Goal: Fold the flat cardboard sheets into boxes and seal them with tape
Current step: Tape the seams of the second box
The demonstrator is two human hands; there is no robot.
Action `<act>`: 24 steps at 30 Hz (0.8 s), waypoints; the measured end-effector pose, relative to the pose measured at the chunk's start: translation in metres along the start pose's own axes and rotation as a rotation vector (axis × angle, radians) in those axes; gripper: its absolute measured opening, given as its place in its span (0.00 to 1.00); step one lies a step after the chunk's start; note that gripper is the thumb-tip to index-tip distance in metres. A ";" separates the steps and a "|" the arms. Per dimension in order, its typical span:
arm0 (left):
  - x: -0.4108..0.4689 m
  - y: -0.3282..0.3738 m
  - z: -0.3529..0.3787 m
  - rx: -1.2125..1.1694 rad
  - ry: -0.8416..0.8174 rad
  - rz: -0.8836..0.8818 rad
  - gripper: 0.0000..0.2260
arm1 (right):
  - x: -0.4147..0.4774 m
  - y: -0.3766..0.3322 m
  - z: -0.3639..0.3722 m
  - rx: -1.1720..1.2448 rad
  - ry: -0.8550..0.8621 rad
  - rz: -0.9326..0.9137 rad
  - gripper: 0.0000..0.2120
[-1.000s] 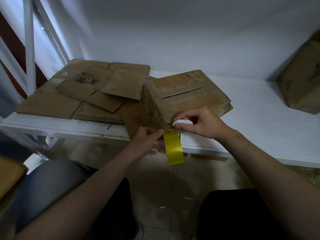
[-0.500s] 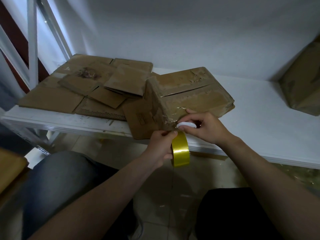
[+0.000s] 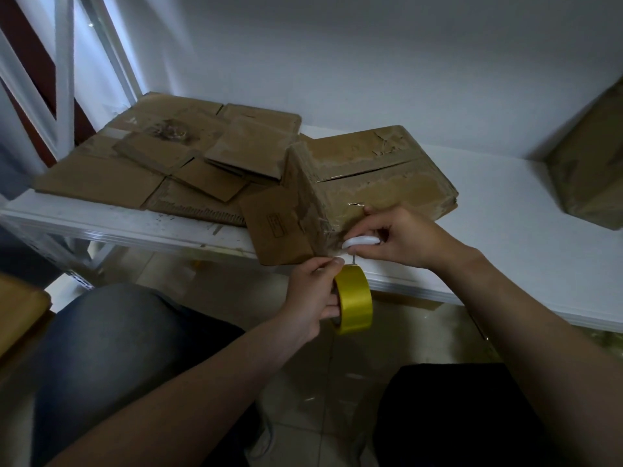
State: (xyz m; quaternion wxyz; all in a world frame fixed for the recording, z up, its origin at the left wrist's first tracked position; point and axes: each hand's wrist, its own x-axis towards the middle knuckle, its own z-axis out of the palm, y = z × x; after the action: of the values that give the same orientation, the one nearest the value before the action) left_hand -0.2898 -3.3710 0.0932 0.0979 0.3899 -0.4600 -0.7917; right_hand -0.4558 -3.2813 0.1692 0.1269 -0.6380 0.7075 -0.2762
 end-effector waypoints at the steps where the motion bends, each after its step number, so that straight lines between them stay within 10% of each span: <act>1: 0.000 -0.001 0.001 -0.001 0.003 0.000 0.12 | 0.002 -0.003 0.000 -0.049 -0.021 -0.025 0.09; 16: 0.008 -0.004 -0.005 0.034 -0.004 -0.022 0.08 | -0.004 0.013 -0.007 -0.338 -0.139 0.070 0.03; 24: 0.011 0.002 -0.011 0.210 -0.007 0.060 0.06 | -0.056 0.038 0.007 -0.393 0.157 0.027 0.05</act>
State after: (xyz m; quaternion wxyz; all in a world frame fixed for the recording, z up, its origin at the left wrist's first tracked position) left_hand -0.2897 -3.3850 0.0858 0.0783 0.3814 -0.5522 -0.7372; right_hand -0.4754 -3.2269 0.1325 -0.0520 -0.6175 0.7640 -0.1800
